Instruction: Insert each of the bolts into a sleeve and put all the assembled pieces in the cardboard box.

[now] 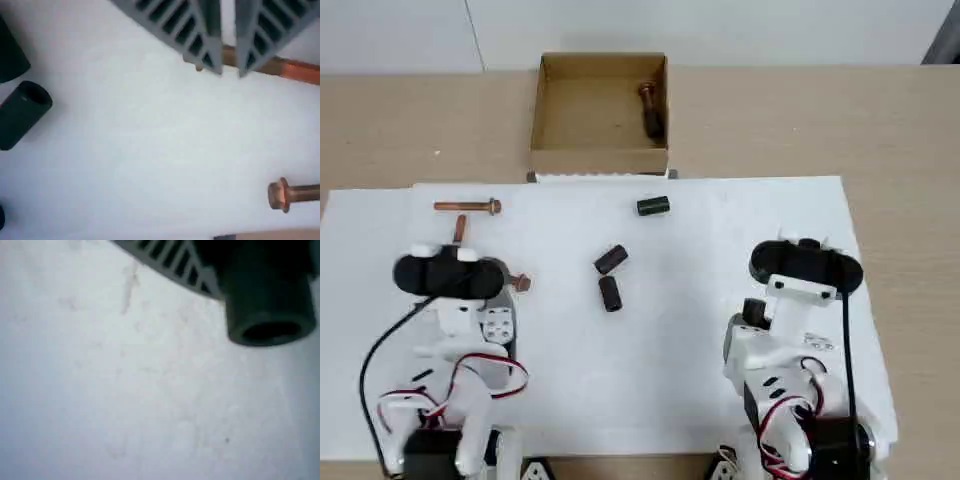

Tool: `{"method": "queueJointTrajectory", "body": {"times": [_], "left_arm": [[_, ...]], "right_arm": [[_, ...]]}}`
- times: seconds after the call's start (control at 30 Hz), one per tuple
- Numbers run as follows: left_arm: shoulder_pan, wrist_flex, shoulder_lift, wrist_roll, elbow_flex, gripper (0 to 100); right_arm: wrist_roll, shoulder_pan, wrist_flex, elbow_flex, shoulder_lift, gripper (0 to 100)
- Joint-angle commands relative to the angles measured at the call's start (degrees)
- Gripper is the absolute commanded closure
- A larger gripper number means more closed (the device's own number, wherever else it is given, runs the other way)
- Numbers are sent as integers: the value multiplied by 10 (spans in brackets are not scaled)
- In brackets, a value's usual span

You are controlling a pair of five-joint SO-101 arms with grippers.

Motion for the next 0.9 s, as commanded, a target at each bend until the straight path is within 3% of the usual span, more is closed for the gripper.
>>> {"method": "queueJointTrajectory", "body": {"times": [0.0,0.17,0.53,0.63,0.87], "left_arm": [[-16,3,106,-8,-122,994],[-39,25,300,-9,-292,994],[-40,221,608,-16,-524,994],[-38,246,665,-87,-549,994],[-40,283,767,-359,-553,994]], "right_arm": [[-4,3,-18,6,-20,995],[-4,9,-17,7,-25,995],[-4,76,-15,7,-25,995],[-4,76,-14,7,-25,995],[-4,77,-15,7,-25,995]]}}
